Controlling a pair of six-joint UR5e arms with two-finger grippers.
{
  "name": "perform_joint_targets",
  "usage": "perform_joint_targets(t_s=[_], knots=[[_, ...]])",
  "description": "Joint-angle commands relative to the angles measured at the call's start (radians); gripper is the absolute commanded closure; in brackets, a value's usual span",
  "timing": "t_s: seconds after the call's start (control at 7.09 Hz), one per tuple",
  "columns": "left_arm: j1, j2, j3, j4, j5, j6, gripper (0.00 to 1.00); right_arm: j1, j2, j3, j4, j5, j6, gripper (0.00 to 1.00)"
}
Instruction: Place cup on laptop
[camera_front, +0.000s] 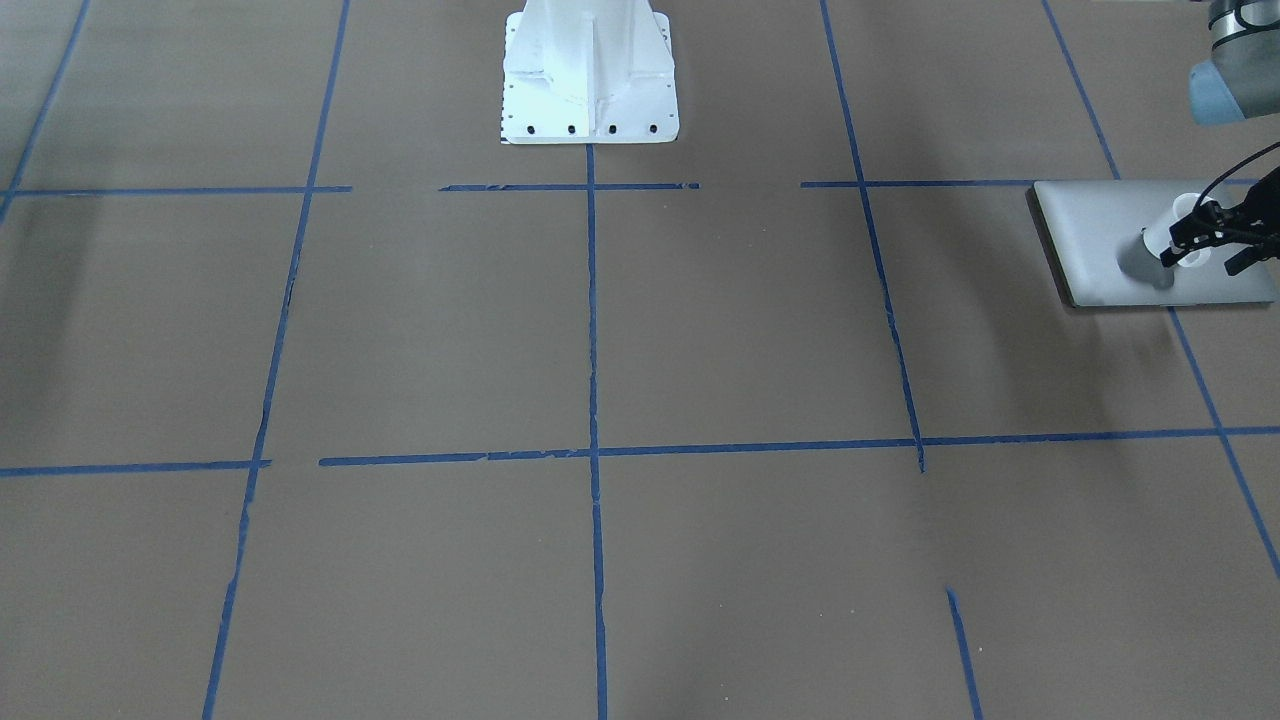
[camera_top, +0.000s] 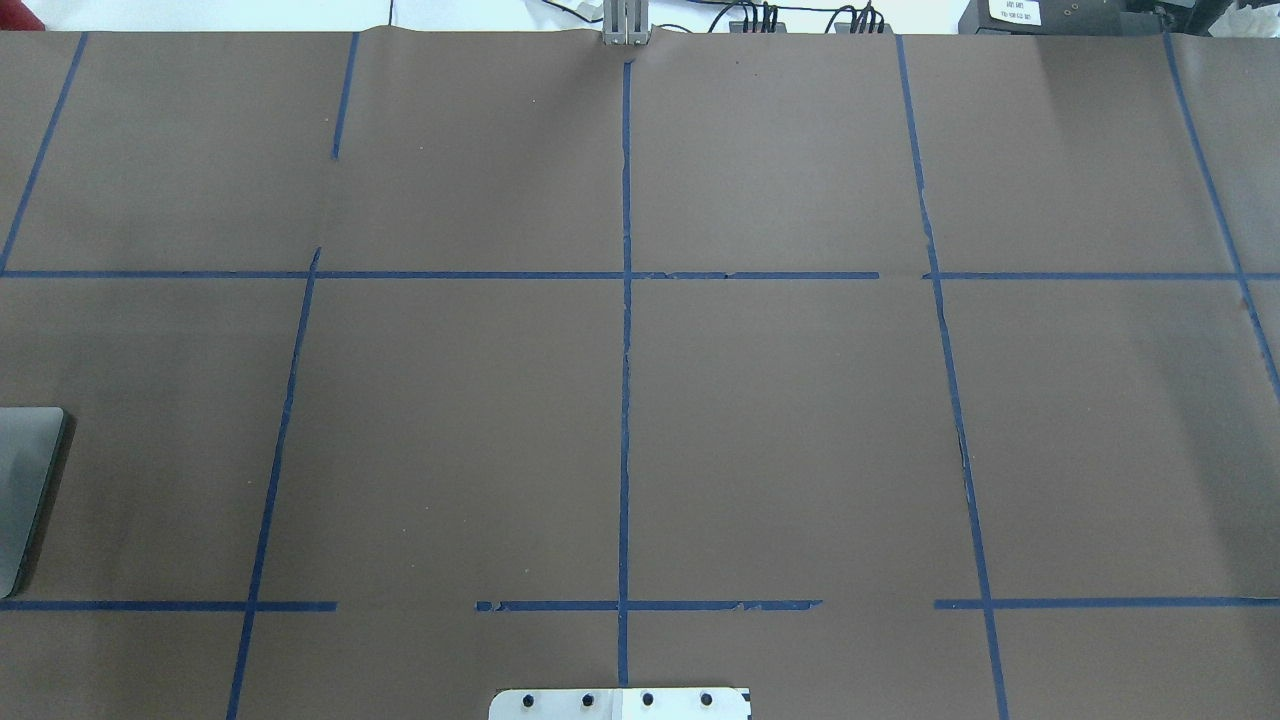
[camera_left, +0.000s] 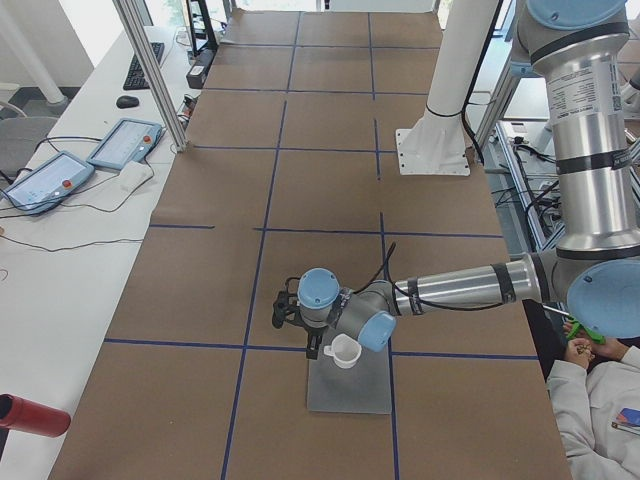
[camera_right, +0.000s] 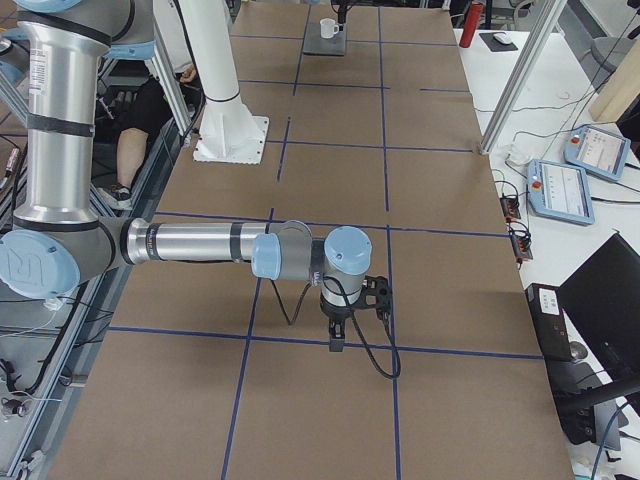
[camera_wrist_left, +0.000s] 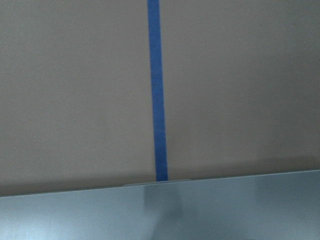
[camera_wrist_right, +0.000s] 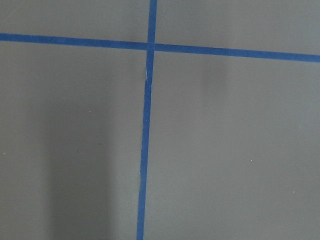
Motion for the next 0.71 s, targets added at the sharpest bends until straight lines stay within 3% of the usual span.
perform_joint_targets(t_s=[0.0,0.28,0.56], knots=[[-0.147,-0.002,-0.092,0.248,-0.003,0.236,0.0,0.0,0.0,0.0,0.0,-0.001,0.0,0.0],[-0.239,-0.029,-0.222,0.534,0.011,0.407,0.0,0.0,0.0,0.0,0.0,0.0,0.0,0.0],[-0.278,-0.017,-0.252,0.596,0.005,0.428,0.0,0.0,0.0,0.0,0.0,0.0,0.0,0.0]])
